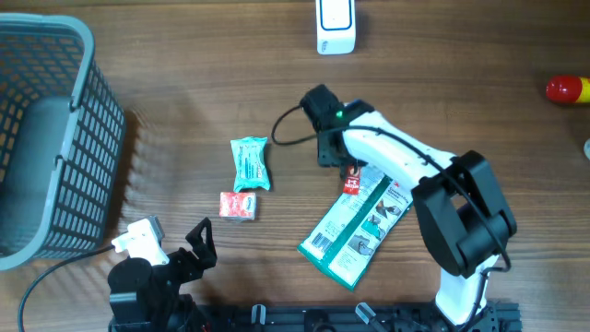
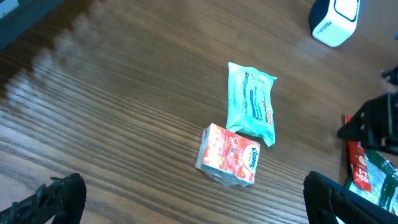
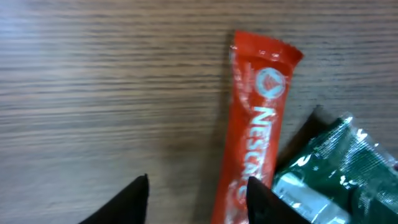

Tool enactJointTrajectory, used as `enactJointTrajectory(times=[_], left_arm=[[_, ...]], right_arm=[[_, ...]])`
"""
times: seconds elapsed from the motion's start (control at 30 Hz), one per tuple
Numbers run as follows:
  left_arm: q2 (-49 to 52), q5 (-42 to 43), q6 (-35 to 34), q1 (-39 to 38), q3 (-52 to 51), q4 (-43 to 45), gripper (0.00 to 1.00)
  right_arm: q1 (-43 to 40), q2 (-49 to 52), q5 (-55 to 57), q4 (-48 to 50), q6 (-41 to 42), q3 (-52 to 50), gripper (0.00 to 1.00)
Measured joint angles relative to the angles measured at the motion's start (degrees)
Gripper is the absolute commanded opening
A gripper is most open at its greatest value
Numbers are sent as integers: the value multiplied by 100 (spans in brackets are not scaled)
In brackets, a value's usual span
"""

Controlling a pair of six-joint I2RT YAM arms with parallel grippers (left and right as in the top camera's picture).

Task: Scan the item barcode
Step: 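Reach the right gripper to the red sauce sachet and grasp it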

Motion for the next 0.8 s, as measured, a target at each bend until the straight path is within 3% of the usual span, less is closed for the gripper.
enactJointTrajectory(times=[0.23,0.57,0.67,0.8], left_arm=[[0,0,0,0,0,-2,100],[0,0,0,0,0,-2,100],[0,2,0,0,0,-4,100],[0,0,0,0,0,0,100]], right_arm=[[-9,0,839,74,-4,-129,48],[-9,122,916,164,-24,-129,44],[2,238,994,162,-26,-83,40],[15,321,1047,107,-28,-13,23]])
